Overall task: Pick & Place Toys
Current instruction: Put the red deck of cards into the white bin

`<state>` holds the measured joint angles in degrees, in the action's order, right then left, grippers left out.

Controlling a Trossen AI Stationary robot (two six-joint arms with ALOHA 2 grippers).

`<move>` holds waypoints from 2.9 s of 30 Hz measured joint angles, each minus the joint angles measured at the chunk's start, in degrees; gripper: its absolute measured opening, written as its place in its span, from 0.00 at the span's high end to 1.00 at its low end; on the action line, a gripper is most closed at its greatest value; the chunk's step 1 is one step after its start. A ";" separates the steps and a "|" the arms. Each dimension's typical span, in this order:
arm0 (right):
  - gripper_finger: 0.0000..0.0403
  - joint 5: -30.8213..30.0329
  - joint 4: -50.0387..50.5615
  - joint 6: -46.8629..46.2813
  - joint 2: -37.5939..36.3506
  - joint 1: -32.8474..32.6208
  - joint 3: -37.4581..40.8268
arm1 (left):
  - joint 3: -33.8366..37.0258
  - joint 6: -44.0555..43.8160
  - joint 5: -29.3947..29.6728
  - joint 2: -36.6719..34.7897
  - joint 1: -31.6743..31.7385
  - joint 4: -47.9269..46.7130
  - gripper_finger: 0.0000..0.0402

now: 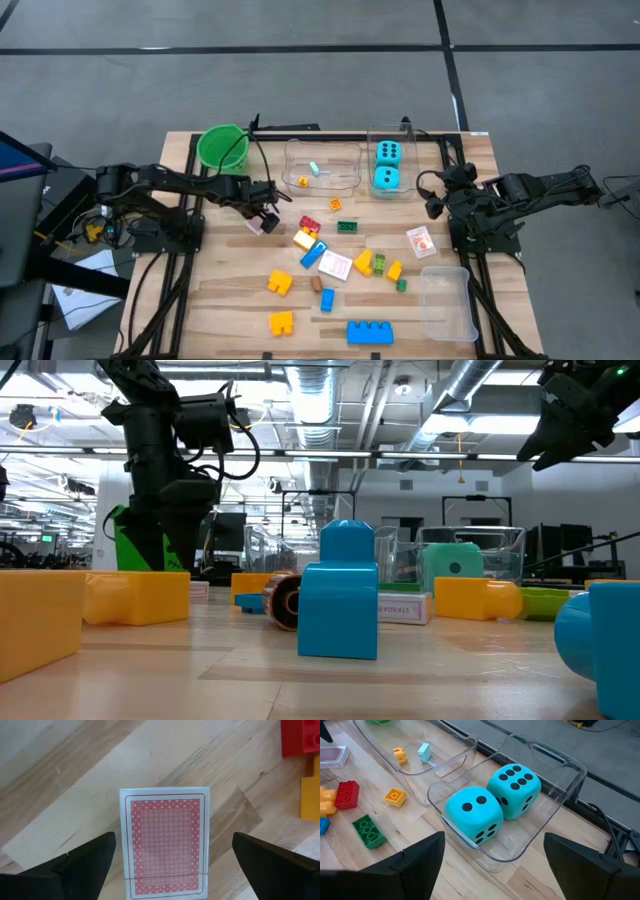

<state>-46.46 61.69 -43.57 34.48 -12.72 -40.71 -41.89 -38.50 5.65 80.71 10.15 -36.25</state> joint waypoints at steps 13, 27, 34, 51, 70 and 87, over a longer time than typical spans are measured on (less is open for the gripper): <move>0.18 0.00 0.02 0.02 0.00 -0.01 0.00 | 2.56 -1.09 -1.37 0.15 -0.33 2.28 0.00; 0.18 0.00 0.04 0.02 0.00 -0.01 0.00 | 2.35 0.98 -1.14 5.67 -2.55 3.67 0.01; 0.18 0.00 0.07 0.02 0.00 0.01 0.00 | 2.12 2.14 -0.17 8.87 -3.28 3.06 0.12; 0.18 -0.02 0.17 0.04 -0.02 0.00 0.00 | 2.75 4.47 1.92 -1.33 -3.23 5.91 0.25; 0.18 2.65 -10.14 9.39 1.63 -0.05 0.00 | 2.58 14.53 -22.91 0.89 -0.15 46.39 0.25; 0.18 23.91 -58.21 52.68 25.58 1.07 0.02 | 1.40 12.59 -44.73 13.81 0.42 67.35 0.24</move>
<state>-22.55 3.49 9.11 60.06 -11.65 -40.69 -40.49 -25.91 -39.08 94.51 10.57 31.10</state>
